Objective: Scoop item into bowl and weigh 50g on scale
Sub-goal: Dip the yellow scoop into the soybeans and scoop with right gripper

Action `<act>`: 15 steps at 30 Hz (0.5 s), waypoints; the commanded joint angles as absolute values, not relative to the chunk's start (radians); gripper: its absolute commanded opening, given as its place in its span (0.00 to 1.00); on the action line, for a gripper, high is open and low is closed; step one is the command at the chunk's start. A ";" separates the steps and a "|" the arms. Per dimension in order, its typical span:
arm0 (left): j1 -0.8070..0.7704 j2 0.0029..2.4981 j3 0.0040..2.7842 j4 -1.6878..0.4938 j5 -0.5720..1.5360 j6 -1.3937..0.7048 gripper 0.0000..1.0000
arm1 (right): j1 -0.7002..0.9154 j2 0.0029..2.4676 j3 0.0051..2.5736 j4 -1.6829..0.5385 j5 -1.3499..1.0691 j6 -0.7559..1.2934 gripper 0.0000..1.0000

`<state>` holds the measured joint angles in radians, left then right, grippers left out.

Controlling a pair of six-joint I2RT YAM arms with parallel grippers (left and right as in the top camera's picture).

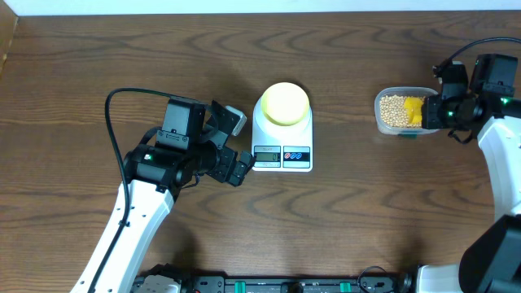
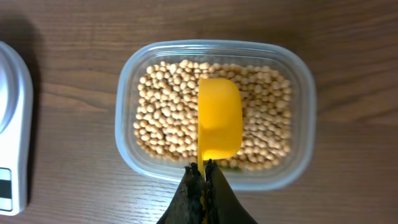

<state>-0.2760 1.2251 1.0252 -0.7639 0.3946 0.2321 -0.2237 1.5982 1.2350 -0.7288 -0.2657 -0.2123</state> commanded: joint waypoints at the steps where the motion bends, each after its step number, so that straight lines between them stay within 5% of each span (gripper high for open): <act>1: -0.278 1.229 1.026 -0.769 0.411 0.223 0.98 | -0.215 1.649 1.247 -0.725 -0.328 -0.164 0.01; 15: -0.278 1.229 1.026 -0.769 0.411 0.223 0.98 | -0.269 1.682 1.247 -0.681 -0.426 -0.055 0.01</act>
<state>-0.2760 1.2251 1.0252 -0.7639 0.3946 0.2321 -0.2481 1.6627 1.2373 -0.6834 -0.3679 -0.0906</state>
